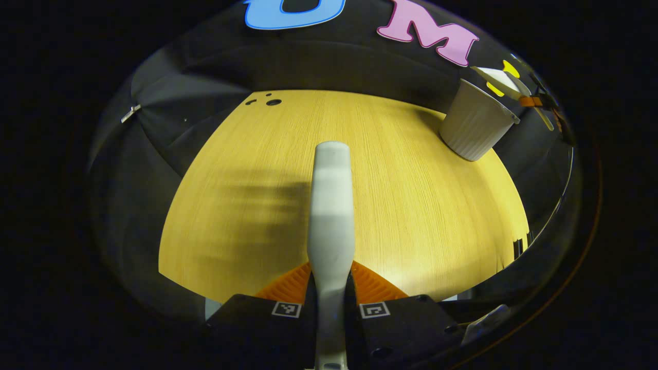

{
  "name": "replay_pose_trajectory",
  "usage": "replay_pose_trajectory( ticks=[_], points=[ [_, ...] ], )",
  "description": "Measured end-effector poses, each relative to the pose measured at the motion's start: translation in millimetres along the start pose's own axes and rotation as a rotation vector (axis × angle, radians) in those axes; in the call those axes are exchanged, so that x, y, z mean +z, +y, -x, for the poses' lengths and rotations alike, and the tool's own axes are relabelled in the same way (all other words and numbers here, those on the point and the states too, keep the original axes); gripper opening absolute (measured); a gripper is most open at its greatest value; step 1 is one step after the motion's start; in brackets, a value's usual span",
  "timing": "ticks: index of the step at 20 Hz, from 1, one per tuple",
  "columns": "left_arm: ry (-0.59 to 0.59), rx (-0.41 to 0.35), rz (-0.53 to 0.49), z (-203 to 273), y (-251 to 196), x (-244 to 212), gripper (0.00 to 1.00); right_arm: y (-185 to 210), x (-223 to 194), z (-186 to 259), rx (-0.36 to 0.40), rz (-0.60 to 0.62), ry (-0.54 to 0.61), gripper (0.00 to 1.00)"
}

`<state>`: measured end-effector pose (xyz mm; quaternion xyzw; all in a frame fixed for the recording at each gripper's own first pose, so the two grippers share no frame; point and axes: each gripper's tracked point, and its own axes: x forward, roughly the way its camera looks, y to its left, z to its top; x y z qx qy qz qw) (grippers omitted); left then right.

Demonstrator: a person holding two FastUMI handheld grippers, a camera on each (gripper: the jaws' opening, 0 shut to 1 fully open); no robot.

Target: Pick up the small broom and dustpan from the desktop, sweep the trash into the dustpan with the broom, and then empty the trash into the garbage bin.

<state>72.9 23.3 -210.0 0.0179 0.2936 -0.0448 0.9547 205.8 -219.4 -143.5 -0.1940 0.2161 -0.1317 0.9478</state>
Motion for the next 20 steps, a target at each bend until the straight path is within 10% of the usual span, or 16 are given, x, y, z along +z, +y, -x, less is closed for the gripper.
replay_pose_trajectory(
  ticks=[9, 20],
  points=[
    [-0.007, -0.048, -0.05, -5.6, 7.9, -2.6, 0.27, 54.0, 7.8, 56.4, 0.243, -0.16, -0.059, 0.34],
    [-0.004, -0.027, -0.048, -25.6, 40.8, 2.4, 0.27, 80.1, -63.8, 29.4, 0.453, -0.291, 0.153, 0.34]
  ],
)
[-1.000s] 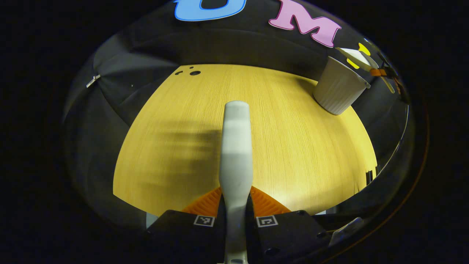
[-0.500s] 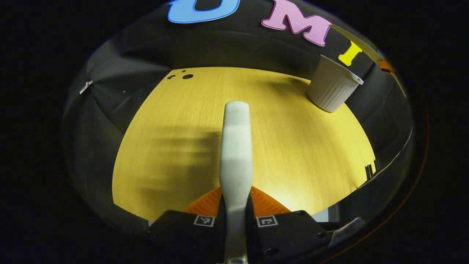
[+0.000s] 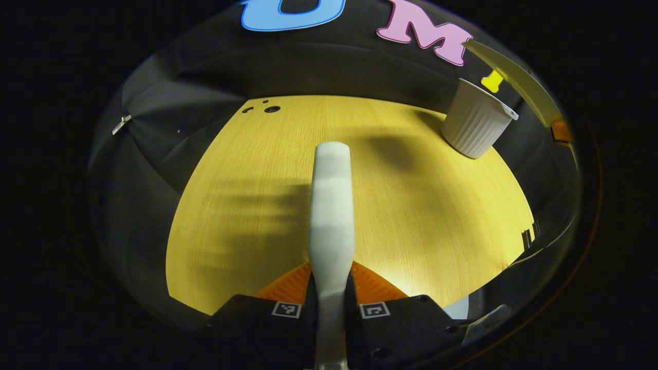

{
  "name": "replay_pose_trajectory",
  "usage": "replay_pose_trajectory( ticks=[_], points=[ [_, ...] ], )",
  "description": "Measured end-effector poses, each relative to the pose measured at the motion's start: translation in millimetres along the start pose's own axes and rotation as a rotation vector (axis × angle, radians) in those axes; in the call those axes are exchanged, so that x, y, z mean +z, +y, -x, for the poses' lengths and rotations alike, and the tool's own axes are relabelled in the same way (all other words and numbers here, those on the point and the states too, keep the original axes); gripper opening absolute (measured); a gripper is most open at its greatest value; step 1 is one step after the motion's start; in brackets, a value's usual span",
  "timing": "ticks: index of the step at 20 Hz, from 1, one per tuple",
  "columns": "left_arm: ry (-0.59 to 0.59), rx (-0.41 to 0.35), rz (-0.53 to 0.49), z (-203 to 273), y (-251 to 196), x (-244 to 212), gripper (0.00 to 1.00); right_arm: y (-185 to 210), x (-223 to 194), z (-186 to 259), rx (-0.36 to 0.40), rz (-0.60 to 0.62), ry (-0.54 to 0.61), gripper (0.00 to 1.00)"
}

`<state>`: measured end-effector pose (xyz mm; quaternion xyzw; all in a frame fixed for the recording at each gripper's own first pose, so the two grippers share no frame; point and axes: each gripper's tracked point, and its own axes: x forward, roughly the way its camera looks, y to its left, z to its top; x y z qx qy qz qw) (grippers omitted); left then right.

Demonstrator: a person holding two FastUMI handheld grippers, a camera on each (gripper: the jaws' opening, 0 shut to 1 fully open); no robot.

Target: Pick up the small broom and dustpan from the desktop, sweep the trash into the dustpan with the broom, and then empty the trash into the garbage bin.

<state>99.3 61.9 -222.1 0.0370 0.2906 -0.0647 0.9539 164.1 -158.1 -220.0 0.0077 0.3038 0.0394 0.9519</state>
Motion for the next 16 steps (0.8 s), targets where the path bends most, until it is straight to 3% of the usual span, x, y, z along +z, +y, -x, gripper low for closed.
replay_pose_trajectory(
  ticks=[5, 11, 16],
  points=[
    [0.052, 0.008, 0.004, -21.1, -2.7, -9.3, 0.27, 2.2, -74.4, -48.0, 0.018, -0.046, 0.13, 0.34],
    [0.135, 0.04, 0.017, -53.0, -3.7, -11.7, 0.27, -21.8, -153.6, -98.2, -0.049, -0.096, 0.284, 0.34],
    [0.17, 0.079, -0.024, -60.9, -10.4, -15.4, 0.28, -34.9, -194.9, -117.1, -0.083, -0.129, 0.371, 0.34]
  ],
)
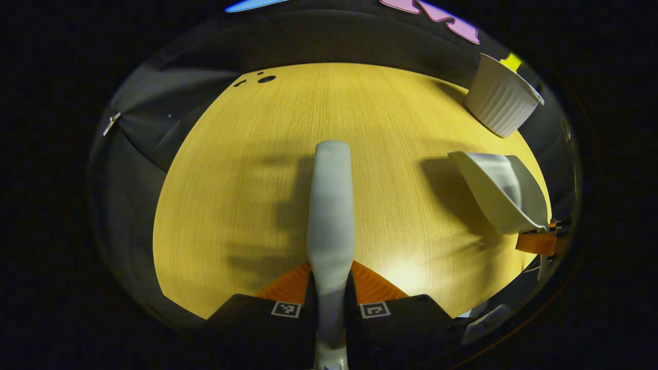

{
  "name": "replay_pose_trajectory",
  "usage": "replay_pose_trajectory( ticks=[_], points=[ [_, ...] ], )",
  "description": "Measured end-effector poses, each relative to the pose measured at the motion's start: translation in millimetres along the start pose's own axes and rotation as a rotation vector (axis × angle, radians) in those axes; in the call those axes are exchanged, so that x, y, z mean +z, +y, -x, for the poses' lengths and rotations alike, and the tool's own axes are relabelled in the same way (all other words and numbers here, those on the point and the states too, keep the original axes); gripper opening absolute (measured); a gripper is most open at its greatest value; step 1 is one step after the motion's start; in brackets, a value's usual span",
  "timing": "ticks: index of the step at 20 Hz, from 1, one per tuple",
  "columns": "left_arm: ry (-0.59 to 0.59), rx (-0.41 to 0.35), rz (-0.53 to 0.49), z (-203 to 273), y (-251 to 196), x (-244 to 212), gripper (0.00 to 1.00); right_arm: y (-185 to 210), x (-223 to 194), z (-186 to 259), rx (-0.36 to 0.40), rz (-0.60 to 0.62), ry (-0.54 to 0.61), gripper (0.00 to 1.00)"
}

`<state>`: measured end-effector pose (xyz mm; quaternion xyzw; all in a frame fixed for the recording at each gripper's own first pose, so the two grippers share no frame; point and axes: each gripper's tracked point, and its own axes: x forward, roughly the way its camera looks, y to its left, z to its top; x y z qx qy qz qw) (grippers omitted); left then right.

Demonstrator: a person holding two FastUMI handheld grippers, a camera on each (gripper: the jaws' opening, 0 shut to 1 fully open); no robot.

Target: Pick up the small broom and dustpan from the desktop, sweep the trash into the dustpan with the broom, and then empty the trash into the garbage bin.

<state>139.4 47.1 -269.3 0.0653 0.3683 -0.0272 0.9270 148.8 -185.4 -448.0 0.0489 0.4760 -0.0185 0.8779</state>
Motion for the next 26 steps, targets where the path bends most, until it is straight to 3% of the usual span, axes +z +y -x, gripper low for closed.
replay_pose_trajectory(
  ticks=[1, 3, 4, 5, 9, 10, 12, 14, 16, 18, 21, 26],
  points=[
    [0.018, 0.003, -0.008, -2.4, -2.6, -5.1, 0.26, -2.8, -2.1, -4.6, -0.01, 0.004, 0.004, 0.3],
    [0.053, 0.019, -0.019, -9.5, -1.1, -11.6, 0.29, -3.7, -5.3, -9.3, -0.023, 0.013, 0.014, 0.35],
    [0.063, 0.027, -0.024, -12.0, -0.4, -14.6, 0.29, -4.0, -5.3, -9.5, -0.025, 0.011, 0.02, 0.3],
    [0.069, 0.029, -0.028, -12.1, -2.3, -17.0, 0.29, -4.3, -5.3, -10.4, -0.028, 0.012, 0.025, 0.35],
    [0.063, 0.018, -0.031, -8.4, -7.8, -16.3, 0.29, -2.5, -7.4, -8.4, -0.017, 0.015, 0.009, 0.37],
    [0.059, 0.006, -0.022, -6.4, -9.7, -15.8, 0.46, -0.6, -9.1, -7.8, -0.009, 0.015, 0.006, 0.39],
    [0.034, -0.03, 0.0, 0.4, -17.1, -15.5, 0.72, 2.3, -8.1, -1.7, 0.006, 0.007, -0.003, 0.51],
    [-0.013, -0.033, 0.001, 21.3, -17.8, -9.8, 0.98, 6.5, -2.1, 12.6, 0.018, 0.005, -0.039, 0.69],
    [-0.083, -0.046, -0.008, 49.7, -21.4, -3.3, 0.97, 5.0, 6.2, 31.9, 0.008, 0.024, -0.096, 1.0],
    [-0.171, -0.076, -0.001, 83.6, -27.1, 7.7, 0.96, 2.7, 16.9, 61.3, -0.011, 0.056, -0.179, 0.99],
    [-0.38, -0.121, 0.043, 151.2, -38.4, 30.6, 0.97, 9.0, 44.1, 121.1, -0.035, 0.007, -0.381, 0.99],
    [-0.768, -0.018, -0.015, 274.1, -24.2, 51.6, 0.96, 22.0, 75.9, 225.1, -0.014, -0.022, -0.738, 0.99]
  ],
)
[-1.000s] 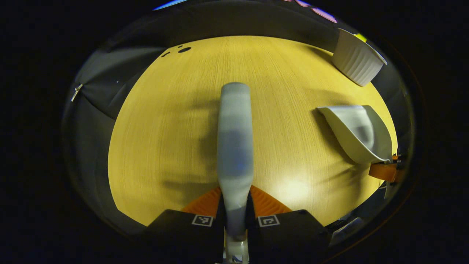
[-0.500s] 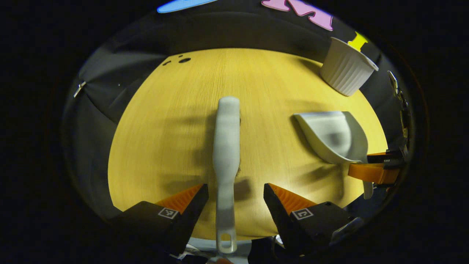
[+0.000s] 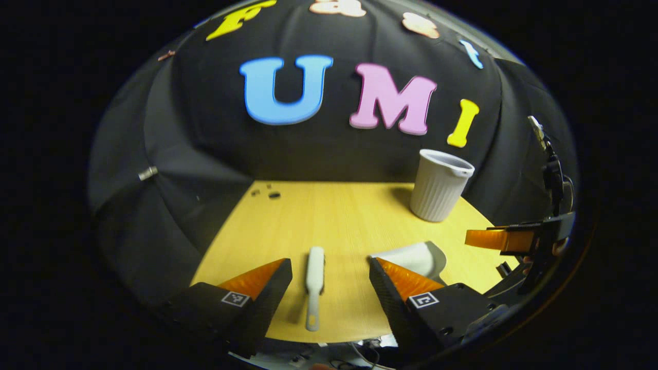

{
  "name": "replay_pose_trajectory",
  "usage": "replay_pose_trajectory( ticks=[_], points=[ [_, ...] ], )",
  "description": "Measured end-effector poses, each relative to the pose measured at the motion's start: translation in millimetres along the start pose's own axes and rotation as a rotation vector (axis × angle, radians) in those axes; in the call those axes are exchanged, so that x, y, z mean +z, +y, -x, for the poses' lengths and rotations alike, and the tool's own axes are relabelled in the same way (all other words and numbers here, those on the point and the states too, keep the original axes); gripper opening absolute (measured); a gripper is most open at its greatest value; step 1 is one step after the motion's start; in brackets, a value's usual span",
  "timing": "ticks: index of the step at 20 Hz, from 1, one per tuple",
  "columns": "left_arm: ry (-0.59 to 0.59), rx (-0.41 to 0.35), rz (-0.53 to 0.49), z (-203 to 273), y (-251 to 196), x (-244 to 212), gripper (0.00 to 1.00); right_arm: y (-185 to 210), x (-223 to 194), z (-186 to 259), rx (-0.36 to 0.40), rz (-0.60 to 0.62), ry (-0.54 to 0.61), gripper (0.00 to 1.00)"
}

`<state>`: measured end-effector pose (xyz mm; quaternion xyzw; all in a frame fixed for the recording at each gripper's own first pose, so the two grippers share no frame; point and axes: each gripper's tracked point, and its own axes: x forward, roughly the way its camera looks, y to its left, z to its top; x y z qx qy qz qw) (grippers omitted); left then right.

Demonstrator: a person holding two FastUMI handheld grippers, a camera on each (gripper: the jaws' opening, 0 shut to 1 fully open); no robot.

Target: Pick up the small broom and dustpan from the desktop, sweep the trash into the dustpan with the broom, and then empty the trash into the garbage bin.

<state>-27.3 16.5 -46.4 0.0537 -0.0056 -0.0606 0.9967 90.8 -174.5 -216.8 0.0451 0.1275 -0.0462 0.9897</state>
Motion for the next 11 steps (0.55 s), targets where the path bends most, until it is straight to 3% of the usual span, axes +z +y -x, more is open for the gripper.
replay_pose_trajectory(
  ticks=[4, 8, 11],
  points=[
    [-0.185, 0.013, 0.01, 57.5, -9.3, 29.9, 0.96, -0.1, 37.1, 41.0, -0.007, -0.018, -0.196, 0.99],
    [-0.216, 0.003, -0.022, 90.4, -16.6, 19.3, 0.96, 4.6, 44.2, 89.4, -0.006, -0.046, -0.258, 0.99],
    [-0.201, -0.027, -0.037, 107.8, -25.0, 8.8, 0.96, -2.9, 54.8, 112.6, -0.028, 0.015, -0.315, 0.98]
  ],
)
